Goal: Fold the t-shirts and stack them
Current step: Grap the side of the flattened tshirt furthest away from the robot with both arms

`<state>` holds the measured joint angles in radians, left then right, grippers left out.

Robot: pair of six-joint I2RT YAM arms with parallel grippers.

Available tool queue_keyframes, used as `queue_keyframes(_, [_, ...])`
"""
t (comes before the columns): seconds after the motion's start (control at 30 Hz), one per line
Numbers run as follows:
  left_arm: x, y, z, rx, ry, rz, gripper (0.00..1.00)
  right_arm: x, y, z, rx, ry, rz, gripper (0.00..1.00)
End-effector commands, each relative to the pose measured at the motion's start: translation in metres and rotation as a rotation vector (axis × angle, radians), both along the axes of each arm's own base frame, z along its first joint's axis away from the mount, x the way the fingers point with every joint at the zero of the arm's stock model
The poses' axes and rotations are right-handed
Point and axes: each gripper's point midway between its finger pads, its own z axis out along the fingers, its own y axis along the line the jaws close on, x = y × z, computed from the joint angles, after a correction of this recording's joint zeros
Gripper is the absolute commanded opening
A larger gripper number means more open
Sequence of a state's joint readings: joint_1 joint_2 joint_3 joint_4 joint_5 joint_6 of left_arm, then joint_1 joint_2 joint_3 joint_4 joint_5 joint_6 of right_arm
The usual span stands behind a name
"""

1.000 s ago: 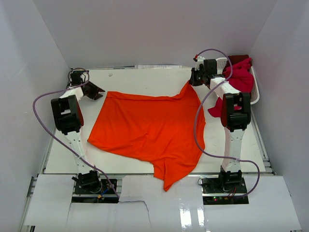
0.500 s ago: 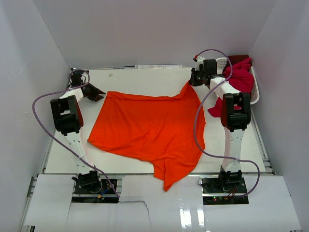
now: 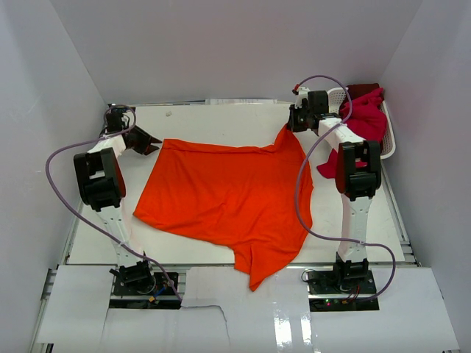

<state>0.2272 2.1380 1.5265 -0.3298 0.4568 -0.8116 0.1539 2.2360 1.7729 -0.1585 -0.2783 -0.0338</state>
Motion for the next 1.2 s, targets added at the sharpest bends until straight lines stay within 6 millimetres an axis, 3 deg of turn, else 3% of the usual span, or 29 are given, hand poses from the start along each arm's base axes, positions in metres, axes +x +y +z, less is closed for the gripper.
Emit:
queue_keyframes(0.0, [0.004,-0.001,0.048,0.022,-0.109,-0.016,0.41,0.009,0.004,0.013,-0.001,-0.041,0.004,0.08])
queue_keyframes(0.37, [0.004,-0.007,0.038,0.013,-0.095,-0.029,0.41,0.011,0.006,0.015,0.003,-0.044,0.005,0.08])
queue_keyframes(0.8, [0.023,-0.008,0.034,0.012,-0.104,-0.029,0.41,0.011,0.005,0.015,-0.004,-0.045,0.003,0.08])
queue_keyframes(1.17, [0.026,-0.01,0.023,0.031,-0.086,-0.033,0.41,0.011,0.006,0.015,-0.002,-0.048,0.007,0.08])
